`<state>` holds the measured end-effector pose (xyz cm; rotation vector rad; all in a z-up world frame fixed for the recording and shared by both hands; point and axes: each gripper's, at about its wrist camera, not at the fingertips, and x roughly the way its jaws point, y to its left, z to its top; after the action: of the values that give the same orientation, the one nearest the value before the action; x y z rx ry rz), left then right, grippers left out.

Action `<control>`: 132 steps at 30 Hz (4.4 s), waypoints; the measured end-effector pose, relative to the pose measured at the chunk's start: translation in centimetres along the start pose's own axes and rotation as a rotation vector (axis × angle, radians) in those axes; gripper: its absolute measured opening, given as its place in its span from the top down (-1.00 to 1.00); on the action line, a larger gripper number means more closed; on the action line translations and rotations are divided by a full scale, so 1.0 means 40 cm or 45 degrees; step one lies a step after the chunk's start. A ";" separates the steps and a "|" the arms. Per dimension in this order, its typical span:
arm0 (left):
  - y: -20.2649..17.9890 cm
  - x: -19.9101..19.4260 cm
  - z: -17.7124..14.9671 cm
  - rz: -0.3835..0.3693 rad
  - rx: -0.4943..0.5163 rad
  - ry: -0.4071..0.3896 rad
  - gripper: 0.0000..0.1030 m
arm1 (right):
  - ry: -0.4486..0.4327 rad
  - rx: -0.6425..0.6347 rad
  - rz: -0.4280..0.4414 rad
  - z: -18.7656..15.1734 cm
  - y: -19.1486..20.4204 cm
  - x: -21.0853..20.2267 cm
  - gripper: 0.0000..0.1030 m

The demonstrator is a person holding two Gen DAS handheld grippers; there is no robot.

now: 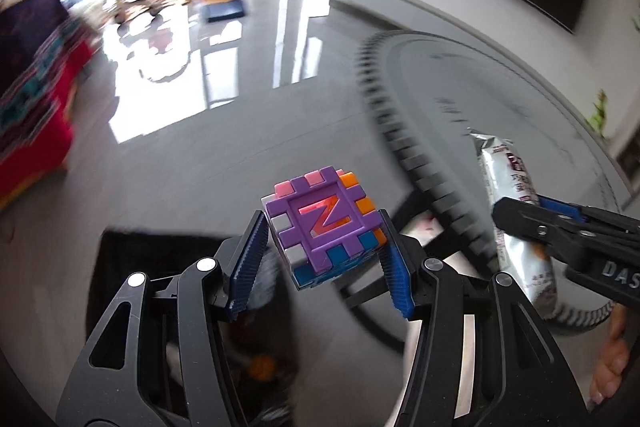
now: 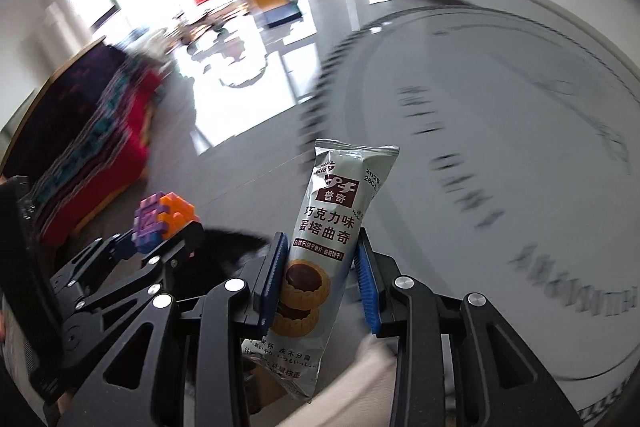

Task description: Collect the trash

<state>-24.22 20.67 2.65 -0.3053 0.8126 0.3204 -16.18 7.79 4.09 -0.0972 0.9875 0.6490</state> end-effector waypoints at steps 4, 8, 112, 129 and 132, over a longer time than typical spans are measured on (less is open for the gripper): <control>0.124 -0.020 -0.064 0.091 -0.111 0.025 -0.04 | 0.065 -0.136 0.068 -0.035 0.137 0.046 0.31; 0.228 -0.040 -0.122 0.162 -0.211 0.045 -0.04 | 0.133 -0.226 0.130 -0.070 0.235 0.082 0.31; -0.743 0.353 0.127 -0.146 0.517 0.181 -0.88 | -0.112 0.443 -0.611 -0.079 -0.795 -0.067 -0.95; -0.752 0.355 0.126 -0.145 0.516 0.181 -0.88 | -0.112 0.442 -0.611 -0.078 -0.792 -0.068 -0.95; -0.752 0.354 0.125 -0.145 0.516 0.181 -0.88 | -0.112 0.442 -0.612 -0.078 -0.790 -0.067 -0.95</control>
<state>0.00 -2.44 -0.40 0.0067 0.9746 0.0226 -2.14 -20.13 -2.13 0.0026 0.9343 0.0380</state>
